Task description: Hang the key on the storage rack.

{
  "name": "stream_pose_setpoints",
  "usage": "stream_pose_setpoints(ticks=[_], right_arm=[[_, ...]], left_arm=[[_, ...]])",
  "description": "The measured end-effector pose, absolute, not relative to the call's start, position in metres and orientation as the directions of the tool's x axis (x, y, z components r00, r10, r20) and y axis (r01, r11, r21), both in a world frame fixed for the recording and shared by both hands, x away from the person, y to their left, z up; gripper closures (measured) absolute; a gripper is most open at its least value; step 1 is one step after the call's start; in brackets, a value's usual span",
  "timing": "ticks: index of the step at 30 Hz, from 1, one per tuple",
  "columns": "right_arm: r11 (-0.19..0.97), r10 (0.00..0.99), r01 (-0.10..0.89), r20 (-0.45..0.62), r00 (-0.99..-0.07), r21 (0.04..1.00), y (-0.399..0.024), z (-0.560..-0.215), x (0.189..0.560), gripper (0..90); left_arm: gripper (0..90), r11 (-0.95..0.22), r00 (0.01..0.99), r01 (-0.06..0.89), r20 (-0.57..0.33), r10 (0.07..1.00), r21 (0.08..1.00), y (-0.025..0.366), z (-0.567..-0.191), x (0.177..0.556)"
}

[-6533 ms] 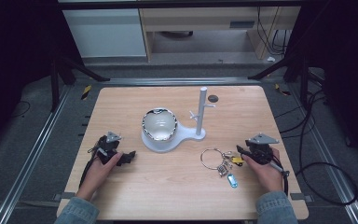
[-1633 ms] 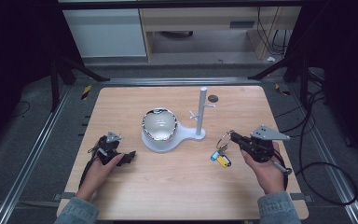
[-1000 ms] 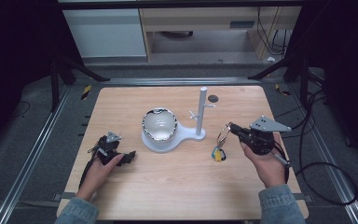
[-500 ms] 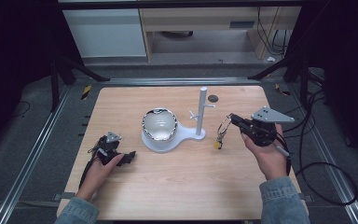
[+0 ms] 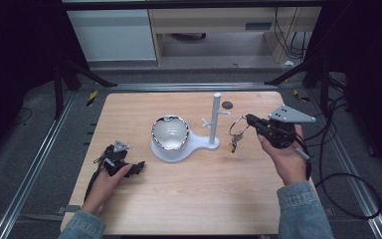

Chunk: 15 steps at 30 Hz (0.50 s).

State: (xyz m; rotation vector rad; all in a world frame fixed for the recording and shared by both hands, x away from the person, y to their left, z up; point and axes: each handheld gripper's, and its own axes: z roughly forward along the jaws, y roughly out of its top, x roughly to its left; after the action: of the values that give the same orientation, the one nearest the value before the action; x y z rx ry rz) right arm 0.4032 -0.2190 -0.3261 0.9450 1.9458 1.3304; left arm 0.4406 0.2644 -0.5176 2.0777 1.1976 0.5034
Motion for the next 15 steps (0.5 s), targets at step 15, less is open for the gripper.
stream_pose_setpoints(ticks=[15], right_arm=[[0.253,0.813,0.211,-0.089,-0.575,0.944,-0.214,-0.314,0.410,89.0]], left_arm=[[0.0,-0.347,0.502,0.603,-0.003,0.865,0.718,0.264,-0.518,0.441]])
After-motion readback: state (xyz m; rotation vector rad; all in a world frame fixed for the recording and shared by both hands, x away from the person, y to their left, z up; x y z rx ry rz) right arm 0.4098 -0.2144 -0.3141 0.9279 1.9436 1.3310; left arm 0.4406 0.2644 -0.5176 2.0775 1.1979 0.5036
